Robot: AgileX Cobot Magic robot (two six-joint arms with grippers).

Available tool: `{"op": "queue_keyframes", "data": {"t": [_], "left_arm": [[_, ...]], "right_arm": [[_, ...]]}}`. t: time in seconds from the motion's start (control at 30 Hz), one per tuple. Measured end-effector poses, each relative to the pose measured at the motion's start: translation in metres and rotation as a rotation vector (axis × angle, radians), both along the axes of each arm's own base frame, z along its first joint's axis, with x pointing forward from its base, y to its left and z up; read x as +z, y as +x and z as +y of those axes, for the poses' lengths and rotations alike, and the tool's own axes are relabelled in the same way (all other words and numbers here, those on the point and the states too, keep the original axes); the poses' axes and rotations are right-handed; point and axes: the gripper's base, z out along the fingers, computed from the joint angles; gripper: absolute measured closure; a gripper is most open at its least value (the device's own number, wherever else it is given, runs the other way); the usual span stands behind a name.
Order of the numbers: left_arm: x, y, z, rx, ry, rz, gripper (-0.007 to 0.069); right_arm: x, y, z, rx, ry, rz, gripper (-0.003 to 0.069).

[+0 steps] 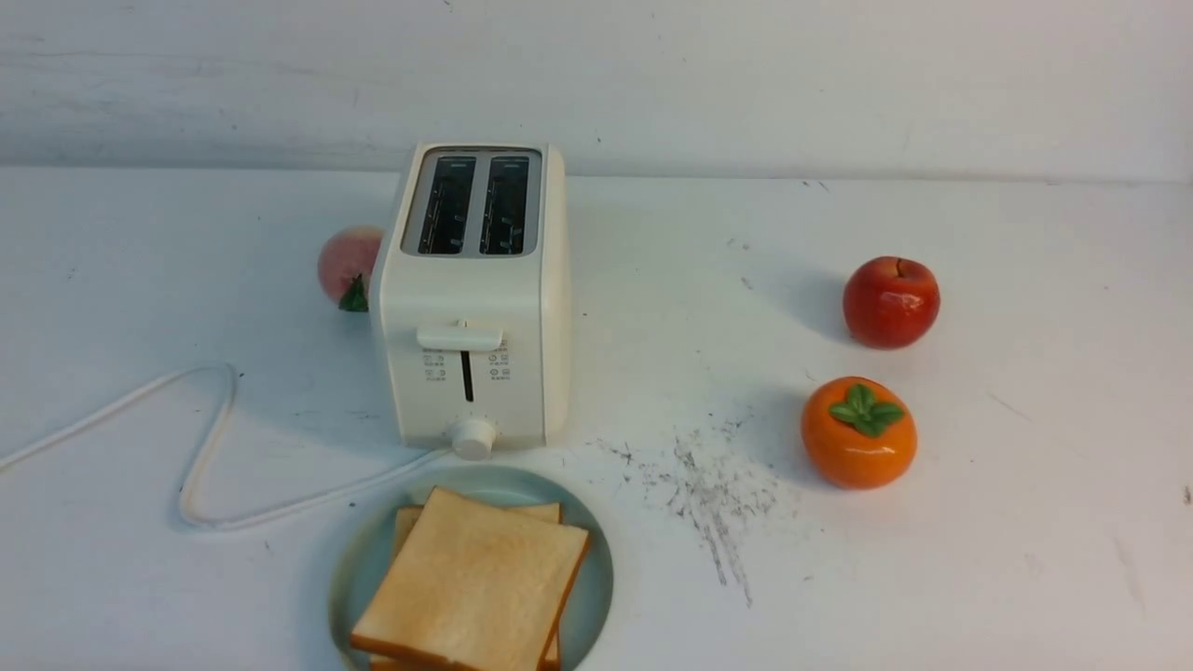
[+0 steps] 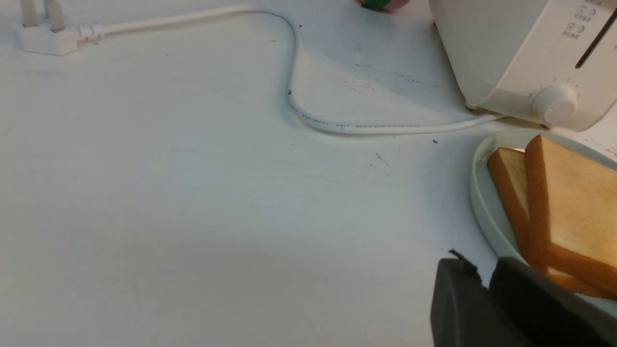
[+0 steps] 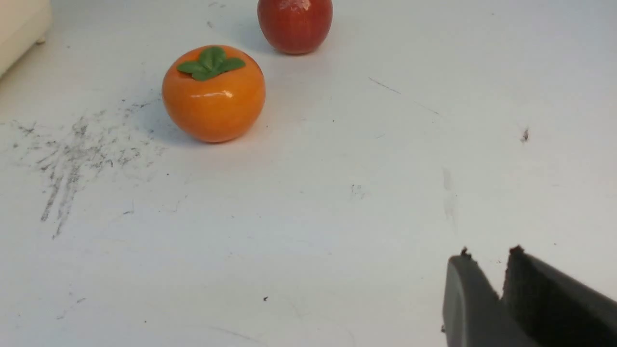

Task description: Take toasted bread from bread machine on white table place on plate.

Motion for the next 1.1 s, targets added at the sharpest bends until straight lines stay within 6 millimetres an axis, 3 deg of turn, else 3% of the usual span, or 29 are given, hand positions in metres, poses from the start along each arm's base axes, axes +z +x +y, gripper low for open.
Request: {"op": "queue_keyframes", "data": {"t": [1.1], "left_arm": [[0.0000,0.0000,0.0000,0.000,0.000,0.000,0.0503]], "right_arm": [[0.0000,0.0000,0.0000,0.000,-0.001,0.000,0.0499]]}}
